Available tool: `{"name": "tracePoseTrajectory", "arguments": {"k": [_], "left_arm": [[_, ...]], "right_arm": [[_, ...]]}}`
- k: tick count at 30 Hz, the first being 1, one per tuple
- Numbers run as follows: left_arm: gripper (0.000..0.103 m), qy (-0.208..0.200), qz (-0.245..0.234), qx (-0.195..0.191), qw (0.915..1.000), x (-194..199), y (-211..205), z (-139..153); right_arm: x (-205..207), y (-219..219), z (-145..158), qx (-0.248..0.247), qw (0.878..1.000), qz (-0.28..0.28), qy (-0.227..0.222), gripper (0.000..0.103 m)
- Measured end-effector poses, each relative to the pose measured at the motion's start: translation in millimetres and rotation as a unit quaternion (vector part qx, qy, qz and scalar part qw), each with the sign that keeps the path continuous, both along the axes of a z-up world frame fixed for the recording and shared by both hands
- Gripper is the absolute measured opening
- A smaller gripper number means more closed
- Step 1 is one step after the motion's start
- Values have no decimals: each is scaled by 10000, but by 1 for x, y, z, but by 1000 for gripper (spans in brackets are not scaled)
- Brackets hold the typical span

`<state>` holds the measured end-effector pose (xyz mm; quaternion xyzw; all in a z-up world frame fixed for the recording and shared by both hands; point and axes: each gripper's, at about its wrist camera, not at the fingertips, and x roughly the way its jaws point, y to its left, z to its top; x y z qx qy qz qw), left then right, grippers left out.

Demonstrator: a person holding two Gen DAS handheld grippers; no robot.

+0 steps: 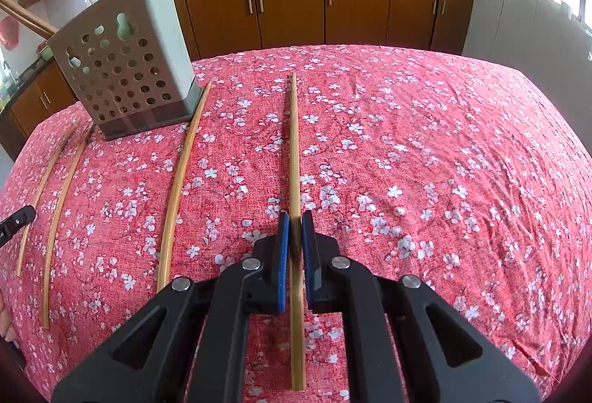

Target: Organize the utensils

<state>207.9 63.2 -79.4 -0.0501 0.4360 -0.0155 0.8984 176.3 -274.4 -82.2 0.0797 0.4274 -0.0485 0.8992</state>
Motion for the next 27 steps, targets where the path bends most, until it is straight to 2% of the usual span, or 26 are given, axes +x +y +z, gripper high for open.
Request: {"name": "tracePoseTrajectory", "arguments": {"k": [27], "left_arm": [[10,-7,18,-50,10000,-1,4,0]], "right_arm": [[0,0,0,13,10000,-6,0,9]]}}
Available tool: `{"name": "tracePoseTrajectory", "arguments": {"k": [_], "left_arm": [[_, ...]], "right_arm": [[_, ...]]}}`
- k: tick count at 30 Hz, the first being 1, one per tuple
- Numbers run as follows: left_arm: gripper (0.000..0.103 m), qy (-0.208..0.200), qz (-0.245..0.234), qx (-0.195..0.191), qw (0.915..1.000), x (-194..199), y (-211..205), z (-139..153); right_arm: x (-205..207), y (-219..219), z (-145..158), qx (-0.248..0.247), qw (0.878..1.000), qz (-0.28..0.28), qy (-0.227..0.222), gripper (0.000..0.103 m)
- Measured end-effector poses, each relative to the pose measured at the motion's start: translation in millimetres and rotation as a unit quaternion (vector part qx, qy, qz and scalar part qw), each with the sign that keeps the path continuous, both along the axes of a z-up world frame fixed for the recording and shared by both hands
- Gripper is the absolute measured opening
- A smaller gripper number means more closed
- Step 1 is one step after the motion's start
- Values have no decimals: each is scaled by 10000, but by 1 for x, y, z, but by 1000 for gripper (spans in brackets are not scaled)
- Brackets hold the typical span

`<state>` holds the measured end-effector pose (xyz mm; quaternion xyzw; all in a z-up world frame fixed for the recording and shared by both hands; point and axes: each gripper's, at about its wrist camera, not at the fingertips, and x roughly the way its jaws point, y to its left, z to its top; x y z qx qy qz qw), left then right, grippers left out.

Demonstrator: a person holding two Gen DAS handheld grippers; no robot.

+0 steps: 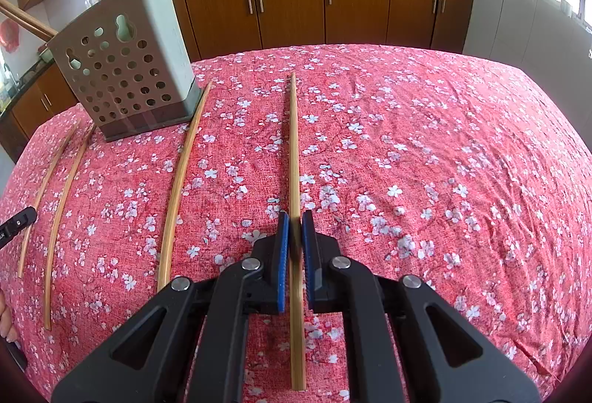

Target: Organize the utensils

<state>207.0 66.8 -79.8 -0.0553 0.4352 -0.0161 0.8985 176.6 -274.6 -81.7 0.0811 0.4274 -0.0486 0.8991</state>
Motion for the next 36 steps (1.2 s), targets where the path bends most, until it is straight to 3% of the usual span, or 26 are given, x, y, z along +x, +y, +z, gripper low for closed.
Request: {"name": "tracePoseTrajectory", "arguments": {"k": [15,27,36], "left_arm": [[10,-3,13,3,10000,0,1,0],[13,25,-57,635,9980,-7,-24,0],[8,24,-101,801,9967,-30,-40,-1]], "right_arm": [[0,-1,0,14,10000,-4,4,9],[-6,1,1,38,10000,-9,8,9],[-17,6,4,-23,10000,71,-36,8]]}}
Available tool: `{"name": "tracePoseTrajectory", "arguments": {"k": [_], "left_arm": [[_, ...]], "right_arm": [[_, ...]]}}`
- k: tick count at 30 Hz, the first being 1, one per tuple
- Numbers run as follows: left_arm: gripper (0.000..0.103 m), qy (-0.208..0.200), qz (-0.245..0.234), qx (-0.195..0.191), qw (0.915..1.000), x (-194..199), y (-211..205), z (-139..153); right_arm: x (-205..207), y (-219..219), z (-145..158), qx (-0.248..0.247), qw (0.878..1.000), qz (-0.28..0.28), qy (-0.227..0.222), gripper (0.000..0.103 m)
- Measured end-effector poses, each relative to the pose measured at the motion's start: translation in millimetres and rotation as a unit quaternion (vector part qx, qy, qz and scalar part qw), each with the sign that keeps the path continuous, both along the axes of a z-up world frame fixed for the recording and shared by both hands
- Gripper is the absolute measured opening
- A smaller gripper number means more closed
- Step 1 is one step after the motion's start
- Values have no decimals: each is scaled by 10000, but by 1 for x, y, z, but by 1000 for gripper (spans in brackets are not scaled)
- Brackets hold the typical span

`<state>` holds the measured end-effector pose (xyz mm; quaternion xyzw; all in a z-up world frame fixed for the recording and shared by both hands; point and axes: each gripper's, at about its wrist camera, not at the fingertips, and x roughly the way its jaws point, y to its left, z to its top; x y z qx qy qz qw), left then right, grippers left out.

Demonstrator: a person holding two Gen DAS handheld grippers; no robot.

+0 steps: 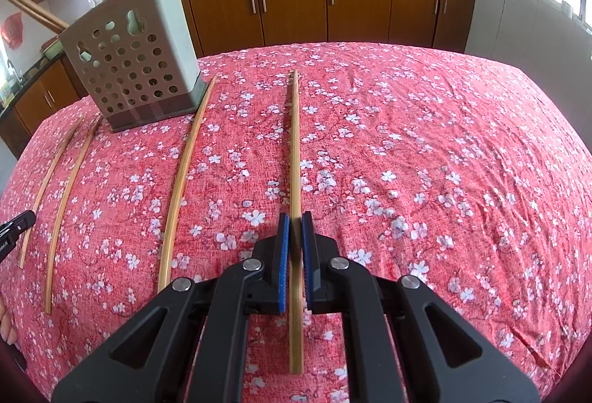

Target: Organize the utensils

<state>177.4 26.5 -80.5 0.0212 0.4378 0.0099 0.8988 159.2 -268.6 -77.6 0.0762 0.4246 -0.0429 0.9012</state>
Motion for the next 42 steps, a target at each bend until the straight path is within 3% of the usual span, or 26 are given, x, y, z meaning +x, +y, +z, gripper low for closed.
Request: {"name": "tracePoseTrajectory", "arguments": {"k": [5,14,19,23,30,42], "left_arm": [[8,-194,-65,-211,9996,-17,5,20],[8,-1080,-90,-724,9915,-38,15,93],[8,-1455,21,-901,9852,-32,25,124],[8,-1534,32,-974,9834,-30,27,137],[8,-1930,-242,-1156,9741,-36,19,180],[8,-2473,-1039,-1442,9525,-47,-22,250]], "right_arm": [[-15,-3,21,106,9992,-14,-398,8],[-31,-10,89,133,9897,-68,-1422,8],[-30,-14,108,193,9853,-55,-1694,8],[-29,-14,114,254,9835,-57,-1792,7],[-27,-9,150,376,9758,76,-2154,7],[-25,11,226,696,9468,554,-3093,7]]}}
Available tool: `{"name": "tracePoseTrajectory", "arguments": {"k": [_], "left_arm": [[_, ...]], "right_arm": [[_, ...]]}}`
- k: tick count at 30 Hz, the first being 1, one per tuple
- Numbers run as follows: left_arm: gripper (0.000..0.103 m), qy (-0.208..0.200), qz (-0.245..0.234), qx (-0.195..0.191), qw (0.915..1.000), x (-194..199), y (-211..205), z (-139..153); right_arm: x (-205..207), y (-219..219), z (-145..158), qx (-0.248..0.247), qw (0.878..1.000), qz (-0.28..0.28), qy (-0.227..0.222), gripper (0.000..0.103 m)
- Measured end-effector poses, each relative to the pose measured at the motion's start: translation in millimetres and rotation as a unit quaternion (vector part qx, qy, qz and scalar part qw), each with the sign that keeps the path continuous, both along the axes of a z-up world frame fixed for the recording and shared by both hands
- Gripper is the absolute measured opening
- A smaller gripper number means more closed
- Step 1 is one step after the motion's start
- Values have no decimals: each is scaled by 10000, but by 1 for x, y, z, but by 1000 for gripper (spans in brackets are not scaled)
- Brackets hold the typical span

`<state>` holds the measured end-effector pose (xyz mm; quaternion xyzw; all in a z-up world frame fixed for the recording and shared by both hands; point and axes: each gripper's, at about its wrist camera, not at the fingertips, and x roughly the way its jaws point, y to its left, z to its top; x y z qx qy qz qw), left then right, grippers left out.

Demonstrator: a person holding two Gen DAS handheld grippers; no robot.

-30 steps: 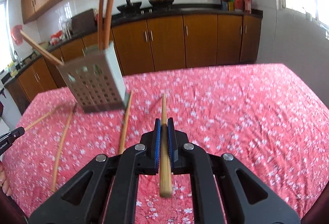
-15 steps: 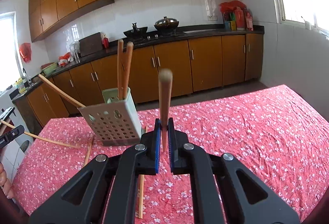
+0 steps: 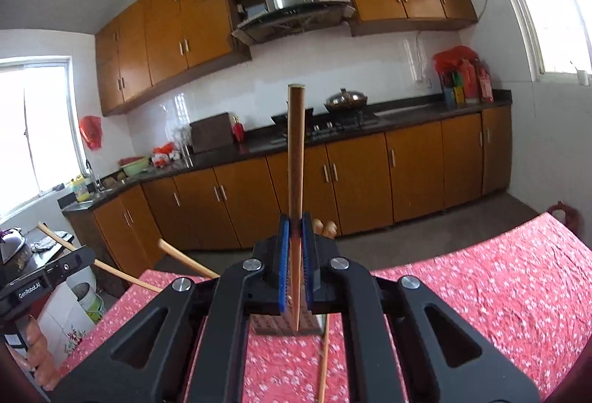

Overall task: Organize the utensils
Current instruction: 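Lift the left gripper's chopstick over the holder while the right gripper raises its own, then open the left gripper to drop its chopstick in the holder while the right gripper opens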

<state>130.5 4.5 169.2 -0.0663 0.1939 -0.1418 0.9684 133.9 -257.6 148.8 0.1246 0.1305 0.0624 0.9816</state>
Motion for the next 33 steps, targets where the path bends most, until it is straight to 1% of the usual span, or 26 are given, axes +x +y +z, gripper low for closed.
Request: {"name": "tracePoseTrajectory", "arguments": {"k": [5,8,10,13,16,21,24,25,27,28,33], "left_arm": [[8,-316,-45,-102,9994,12,-17,21],[8,-503,36,-55,9987,23,-27,28],[8,-490,22,-71,9988,35,-34,28],[8,-418,80,72,9991,54,-43,19],[8,-237,81,97,9996,73,-47,4],[8,-23,79,12,10000,96,-43,-22],[8,97,168,111,9998,104,-43,-31],[8,131,191,111,9997,105,-41,-33],[11,128,223,82,9996,104,-38,-32],[12,112,231,69,9996,103,-36,-31],[16,-5,329,13,9995,87,-25,-22]], "right_arm": [[14,12,15,-72,9995,-2,-315,7],[24,14,18,-52,9987,-42,-499,7],[31,14,17,-50,9984,-88,-565,7],[45,15,10,-77,9983,-147,-561,7],[63,16,-5,-71,9992,-160,-361,7],[77,16,-24,43,9999,-147,-63,7],[80,16,-28,42,10000,-41,66,8],[80,17,-29,32,10000,-10,87,10],[77,17,-28,-5,10000,1,90,27],[73,16,-27,-16,10000,-64,37,40],[58,7,-20,-65,9998,-179,-74,41]]}}
